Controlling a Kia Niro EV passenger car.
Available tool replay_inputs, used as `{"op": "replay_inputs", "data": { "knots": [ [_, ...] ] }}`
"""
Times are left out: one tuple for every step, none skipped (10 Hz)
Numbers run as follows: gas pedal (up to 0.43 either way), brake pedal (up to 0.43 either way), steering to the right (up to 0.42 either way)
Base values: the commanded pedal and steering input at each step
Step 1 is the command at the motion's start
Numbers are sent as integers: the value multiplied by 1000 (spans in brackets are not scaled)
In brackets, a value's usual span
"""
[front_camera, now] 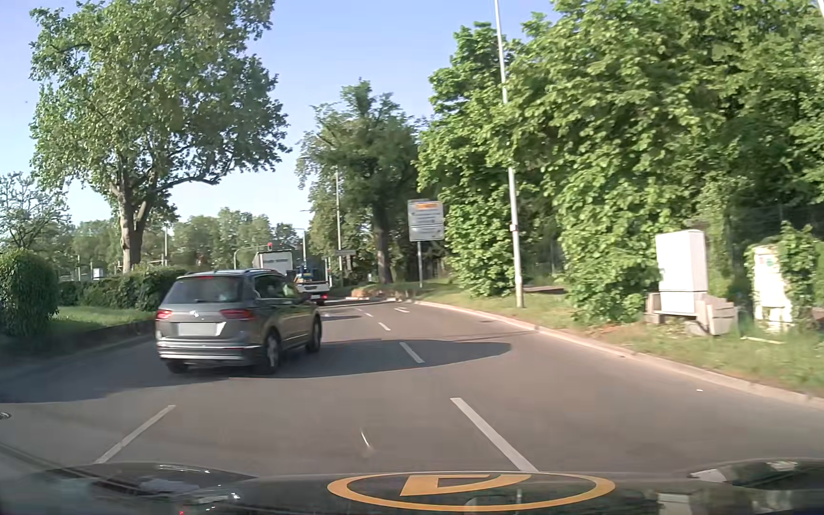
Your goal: Follow the waypoints while adhering to traffic rules and regulations
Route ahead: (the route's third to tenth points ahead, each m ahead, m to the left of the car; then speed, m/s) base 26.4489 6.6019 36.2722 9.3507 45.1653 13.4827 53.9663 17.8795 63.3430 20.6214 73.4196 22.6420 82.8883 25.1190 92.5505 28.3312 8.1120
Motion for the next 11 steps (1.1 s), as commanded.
{"op": "replay_inputs", "data": {
  "knots": [
    [0, 0, -231],
    [0, 0, -204],
    [0, 0, -170],
    [0, 0, -140],
    [28, 0, -103],
    [28, 0, -74],
    [47, 0, -56],
    [87, 0, -51],
    [209, 0, -51],
    [311, 0, -60],
    [421, 0, -68]
  ]
}}
